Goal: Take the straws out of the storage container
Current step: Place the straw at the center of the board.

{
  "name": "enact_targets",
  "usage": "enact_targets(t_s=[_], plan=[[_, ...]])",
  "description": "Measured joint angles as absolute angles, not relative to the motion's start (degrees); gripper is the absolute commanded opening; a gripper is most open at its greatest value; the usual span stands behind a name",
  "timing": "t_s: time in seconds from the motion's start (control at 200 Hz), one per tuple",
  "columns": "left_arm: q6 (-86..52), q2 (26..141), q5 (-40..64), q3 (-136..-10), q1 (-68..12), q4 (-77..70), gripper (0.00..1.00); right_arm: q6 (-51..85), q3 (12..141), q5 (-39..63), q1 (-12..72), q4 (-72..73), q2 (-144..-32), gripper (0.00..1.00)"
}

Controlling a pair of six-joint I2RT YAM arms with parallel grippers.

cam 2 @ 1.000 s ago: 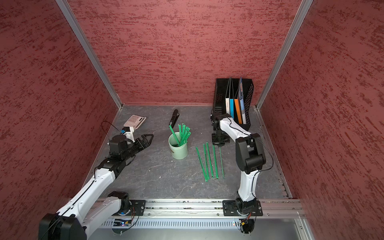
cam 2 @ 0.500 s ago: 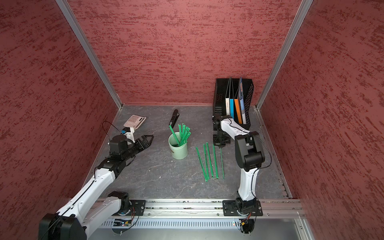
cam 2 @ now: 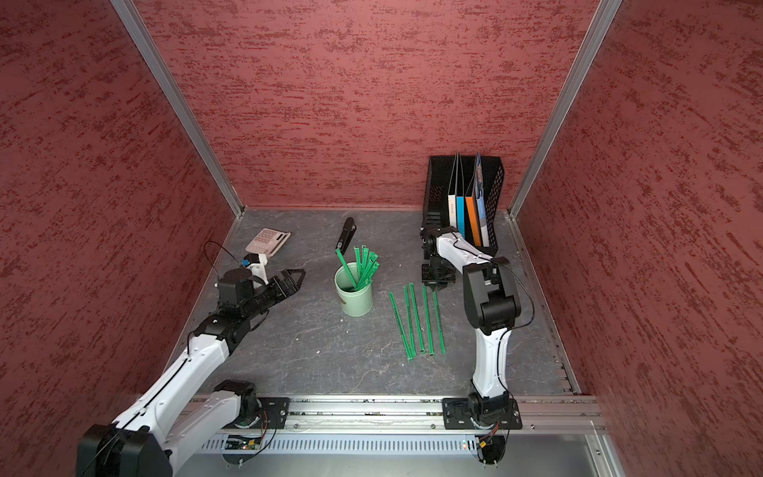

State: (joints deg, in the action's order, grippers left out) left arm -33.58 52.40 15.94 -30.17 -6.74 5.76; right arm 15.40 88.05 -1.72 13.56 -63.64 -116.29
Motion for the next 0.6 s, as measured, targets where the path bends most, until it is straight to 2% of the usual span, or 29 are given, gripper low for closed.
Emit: enact_targets(t_s=[0.215,0.311,0.451,0.601], plan=[[-33.61,52.40,15.94,-30.17,-6.74,6.09,1.00,15.51,87.90,-1.93,13.37,-63.48,-116.09,0.24],[-33.61,52.40,15.92,-30.22,-6.74,6.09,1.00,15.66,85.23,-1.96,13.54,-61.80,-112.77,0.28],[-33.74,52.62,16.01,-30.22,-6.76,5.91,1.00,15.49,77.76,-1.80,16.27,-57.21,-98.17,0.34],[-34.44,54.11,16.43,-30.30,-6.83,4.99,1.00,16.49,70.17,-1.41,25.76,-47.44,-79.72,0.34]])
